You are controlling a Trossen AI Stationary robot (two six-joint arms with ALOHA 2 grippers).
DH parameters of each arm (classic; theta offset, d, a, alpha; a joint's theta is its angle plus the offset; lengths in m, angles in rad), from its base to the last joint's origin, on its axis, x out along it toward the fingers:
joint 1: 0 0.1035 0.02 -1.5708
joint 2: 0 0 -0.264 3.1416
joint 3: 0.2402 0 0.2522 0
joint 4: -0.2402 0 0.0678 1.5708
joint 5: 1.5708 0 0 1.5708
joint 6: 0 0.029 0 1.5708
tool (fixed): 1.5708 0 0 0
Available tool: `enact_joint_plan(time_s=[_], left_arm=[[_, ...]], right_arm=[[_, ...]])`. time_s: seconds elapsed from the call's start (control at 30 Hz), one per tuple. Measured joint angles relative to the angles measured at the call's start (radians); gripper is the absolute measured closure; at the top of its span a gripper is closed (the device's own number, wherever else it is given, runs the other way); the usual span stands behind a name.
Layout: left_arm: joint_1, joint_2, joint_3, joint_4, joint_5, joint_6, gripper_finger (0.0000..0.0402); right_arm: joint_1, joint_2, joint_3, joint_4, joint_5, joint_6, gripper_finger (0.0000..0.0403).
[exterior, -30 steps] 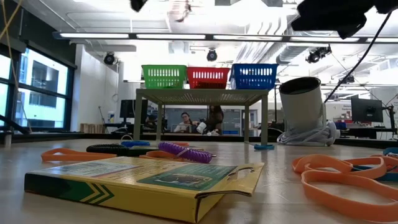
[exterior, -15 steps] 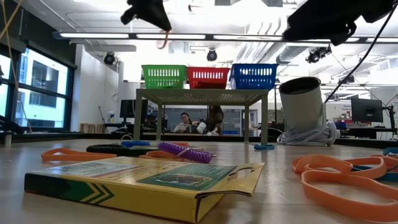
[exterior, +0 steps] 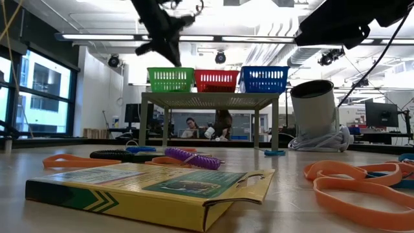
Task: Pick & Place Office Desk Supplies
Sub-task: Put the orange rubber band into the green bin on the shelf
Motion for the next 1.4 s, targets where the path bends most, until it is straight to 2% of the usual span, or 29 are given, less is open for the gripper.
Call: enact_joint_plan(time_s=[0.23, 0.33, 0.77, 1.1, 1.4], left_arm=[[0.01, 0.05, 0.002, 0.019, -0.06, 0.048, 0.04], [0.004, 0.049, 0.002, 0.02, -0.062, 0.089, 0.0387], [-0.033, 0.047, 0.002, 0.017, -0.117, 0.11, 0.0262], [-0.089, 0.044, 0.038, -0.014, -0.138, 0.249, 0.0256], [-0.071, 0.049, 0.186, -0.256, -0.105, 0.197, 0.0256]], right_arm=[[0.0, 0.0, 0.0, -0.003, -0.031, 0.0, 0.0238], [0.0, 0.0, 0.0, -0.004, -0.031, 0.0, 0.0238], [0.0, 0.0, 0.0, -0.005, -0.03, 0.021, 0.0238], [-0.006, 0.0, 0.0, -0.01, -0.027, 0.017, 0.0237], [-0.045, 0.034, -0.001, -0.014, -0.031, 0.041, 0.0237]])
